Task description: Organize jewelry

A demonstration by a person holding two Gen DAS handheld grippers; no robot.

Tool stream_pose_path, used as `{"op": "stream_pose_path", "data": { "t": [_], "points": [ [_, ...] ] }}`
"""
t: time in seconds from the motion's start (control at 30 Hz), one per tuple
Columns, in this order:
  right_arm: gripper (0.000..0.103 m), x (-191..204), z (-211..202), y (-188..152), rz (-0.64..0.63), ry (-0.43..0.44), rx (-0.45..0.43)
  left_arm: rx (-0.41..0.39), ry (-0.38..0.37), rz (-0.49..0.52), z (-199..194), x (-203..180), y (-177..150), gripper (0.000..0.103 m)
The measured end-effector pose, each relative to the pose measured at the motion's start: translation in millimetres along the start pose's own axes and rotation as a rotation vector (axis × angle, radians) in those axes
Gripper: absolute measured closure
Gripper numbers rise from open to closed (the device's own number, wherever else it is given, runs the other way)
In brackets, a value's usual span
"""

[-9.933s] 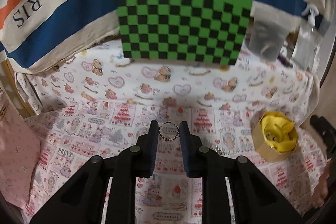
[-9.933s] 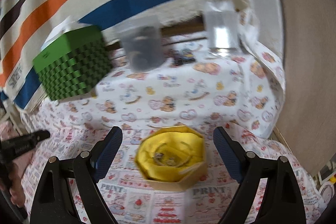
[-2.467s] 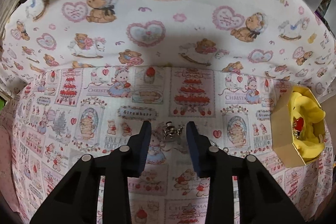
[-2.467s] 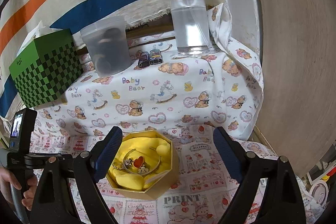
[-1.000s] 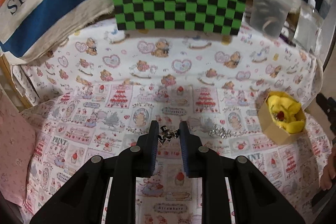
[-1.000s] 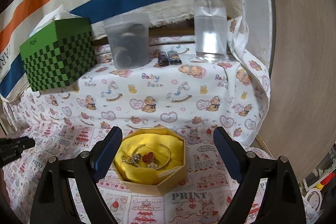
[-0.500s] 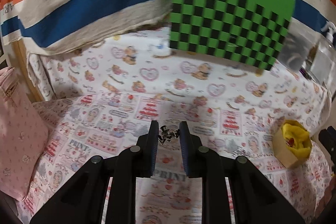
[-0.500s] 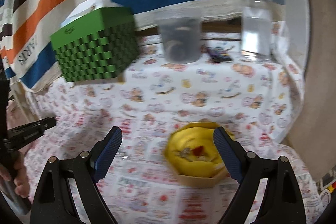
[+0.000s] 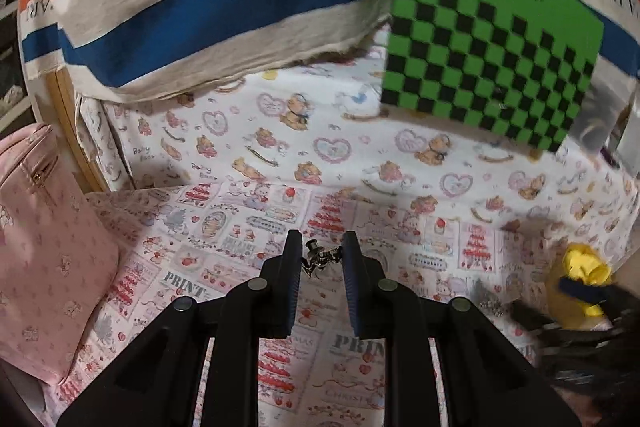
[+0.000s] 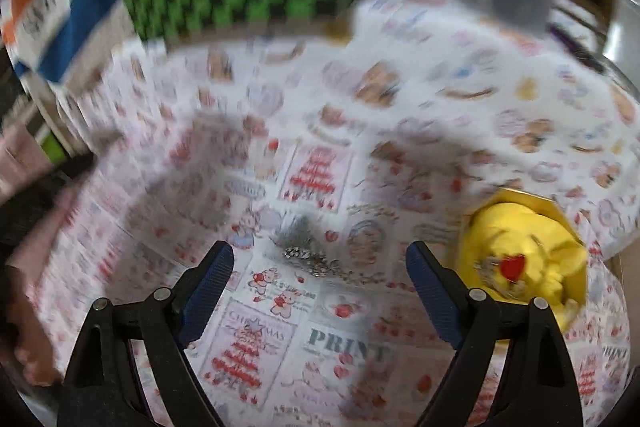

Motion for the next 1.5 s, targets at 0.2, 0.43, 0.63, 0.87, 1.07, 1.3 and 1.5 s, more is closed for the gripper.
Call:
{"op": "stream_pose_path", "data": {
  "t": [0.2,0.43,0.63,0.87,1.07,1.3,1.5],
  "points": [
    [0.05,10,34,-4,-0.028,0.007,0.062,0.005,0.046,-0.028,9,15,4,0.084],
    [0.069,11,50,-10,-0.054,-0.012,0.084,0.005,0.05,-0.039,10,17,5,0.084],
    [0.093,20,51,-11,-0.14,-0.046,0.066,0.002,0.039,-0.033,6,14,6,0.084],
    [0.097,12,30,-16,-0.087,-0.023,0.035,-0.015,0.001,-0.031,-4,6,8,0.084],
    [0.097,5,-14,-13,-0.082,-0.028,-0.052,-0.038,-0.034,-0.037,-12,3,10,0.084],
    [0.097,-10,-71,-10,-0.061,-0.057,-0.147,-0.075,-0.04,-0.018,-18,-2,11,0.084],
    [0.097,-28,-132,2,-0.057,-0.121,-0.298,-0.129,-0.086,-0.045,-31,0,19,0.084]
  ]
}}
Point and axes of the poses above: each gripper's, at about its wrist camera, not at the fingertips, and z roughly the way its jaws point, x to its left, y to its top, the point moved 8 cm from there along z, roughly the way its jaws point, and after that the axes turned 13 degrees about -z, right-handed, at the moved point
